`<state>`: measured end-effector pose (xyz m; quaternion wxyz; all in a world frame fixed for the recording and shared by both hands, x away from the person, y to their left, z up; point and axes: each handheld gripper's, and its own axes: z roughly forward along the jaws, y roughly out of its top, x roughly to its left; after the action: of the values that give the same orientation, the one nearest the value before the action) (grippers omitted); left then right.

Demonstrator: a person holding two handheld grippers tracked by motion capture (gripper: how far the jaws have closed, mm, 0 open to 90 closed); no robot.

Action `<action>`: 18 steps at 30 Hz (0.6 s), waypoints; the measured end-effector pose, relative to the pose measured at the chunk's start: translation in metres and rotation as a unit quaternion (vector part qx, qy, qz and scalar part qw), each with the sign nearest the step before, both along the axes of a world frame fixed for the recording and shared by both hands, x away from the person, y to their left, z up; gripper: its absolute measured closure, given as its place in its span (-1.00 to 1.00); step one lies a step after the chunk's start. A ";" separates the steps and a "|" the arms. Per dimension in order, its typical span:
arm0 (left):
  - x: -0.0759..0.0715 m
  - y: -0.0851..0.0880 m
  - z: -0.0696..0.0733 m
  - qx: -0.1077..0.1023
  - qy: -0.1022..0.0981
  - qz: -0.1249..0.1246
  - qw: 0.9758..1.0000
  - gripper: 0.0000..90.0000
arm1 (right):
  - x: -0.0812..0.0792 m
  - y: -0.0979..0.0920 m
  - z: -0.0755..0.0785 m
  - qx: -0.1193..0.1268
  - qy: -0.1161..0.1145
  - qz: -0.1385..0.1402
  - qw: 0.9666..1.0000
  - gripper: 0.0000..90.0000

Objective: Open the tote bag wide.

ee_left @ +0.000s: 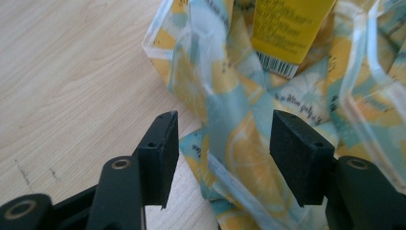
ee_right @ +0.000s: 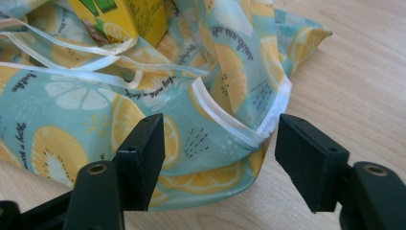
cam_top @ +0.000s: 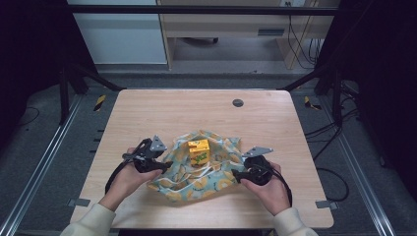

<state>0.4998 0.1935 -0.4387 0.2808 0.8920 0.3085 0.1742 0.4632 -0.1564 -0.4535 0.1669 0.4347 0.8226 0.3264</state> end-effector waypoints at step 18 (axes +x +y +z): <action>0.008 -0.010 -0.001 -0.011 -0.008 0.002 1.000 0.90 | 0.016 -0.008 -0.002 0.012 0.004 0.021 1.000 0.91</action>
<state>0.5082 0.1836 -0.4394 0.2932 0.8867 0.3097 0.1786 0.4791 -0.1648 -0.4552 0.1511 0.4204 0.8282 0.3383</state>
